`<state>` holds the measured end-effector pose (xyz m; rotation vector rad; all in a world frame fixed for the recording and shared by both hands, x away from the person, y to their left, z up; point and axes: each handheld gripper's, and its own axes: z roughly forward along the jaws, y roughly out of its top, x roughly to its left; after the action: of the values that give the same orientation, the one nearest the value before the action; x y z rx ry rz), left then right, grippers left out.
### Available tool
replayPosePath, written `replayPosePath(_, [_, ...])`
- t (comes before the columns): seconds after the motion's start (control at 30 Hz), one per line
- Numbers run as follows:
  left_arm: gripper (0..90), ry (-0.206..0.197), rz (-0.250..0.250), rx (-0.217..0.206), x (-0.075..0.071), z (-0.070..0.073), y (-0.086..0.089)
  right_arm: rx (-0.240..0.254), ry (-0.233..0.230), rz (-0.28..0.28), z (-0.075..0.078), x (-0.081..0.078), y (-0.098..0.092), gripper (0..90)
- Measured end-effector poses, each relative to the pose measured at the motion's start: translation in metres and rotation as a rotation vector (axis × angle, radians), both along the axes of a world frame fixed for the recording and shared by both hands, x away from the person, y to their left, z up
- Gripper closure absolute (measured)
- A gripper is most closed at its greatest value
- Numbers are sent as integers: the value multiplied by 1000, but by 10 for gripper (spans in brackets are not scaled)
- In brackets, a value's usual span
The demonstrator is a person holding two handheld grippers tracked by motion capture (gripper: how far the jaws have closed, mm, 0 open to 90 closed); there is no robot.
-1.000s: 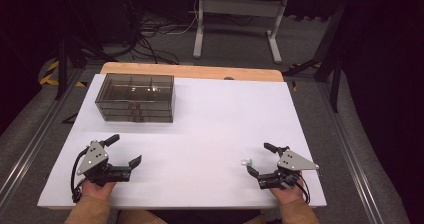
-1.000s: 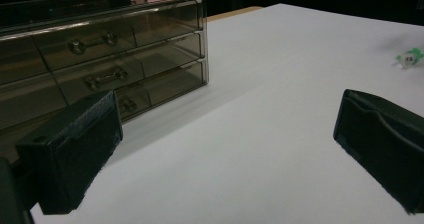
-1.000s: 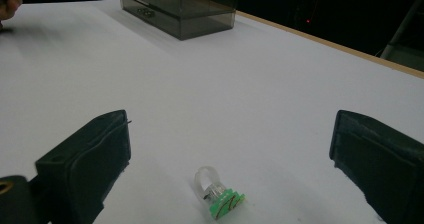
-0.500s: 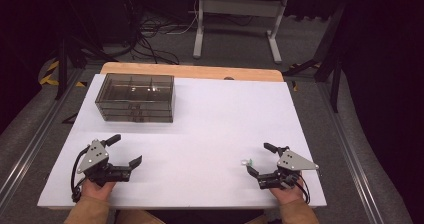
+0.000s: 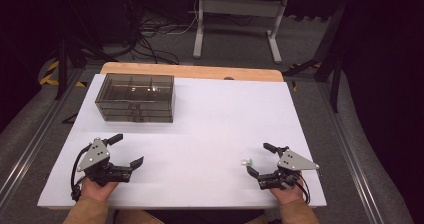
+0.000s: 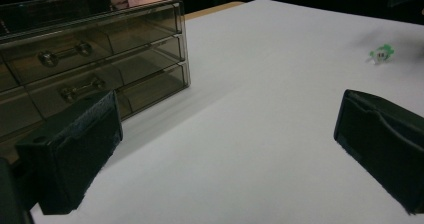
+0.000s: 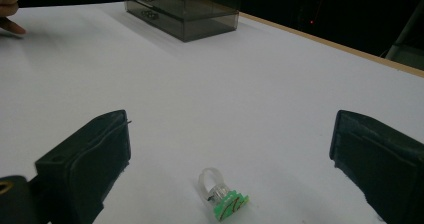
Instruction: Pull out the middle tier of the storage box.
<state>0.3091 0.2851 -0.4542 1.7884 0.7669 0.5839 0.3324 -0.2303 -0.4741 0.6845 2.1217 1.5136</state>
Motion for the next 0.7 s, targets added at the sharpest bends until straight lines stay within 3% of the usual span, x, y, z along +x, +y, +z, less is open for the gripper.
replayPosePath(0.07, [3, 29, -22, -13, 3, 1, 0, 0, 0, 0, 0, 0, 0, 33])
replayPosePath(0.2, [3, 7, -22, -26, 4, 3, 1, 4, 5, 1, 0, 0, 0, 33])
replayPosePath(0.3, [3, 11, -29, -32, 6, 4, 2, 3, 6, 0, 0, 0, 0, 33])
replayPosePath(0.6, [3, 45, -46, 23, 17, 19, 1, -7, 3, 2, 0, 0, 1, 33])
replayPosePath(0.7, [3, 38, -53, 28, 20, 23, 1, -8, 3, 5, 0, 0, 1, 33])
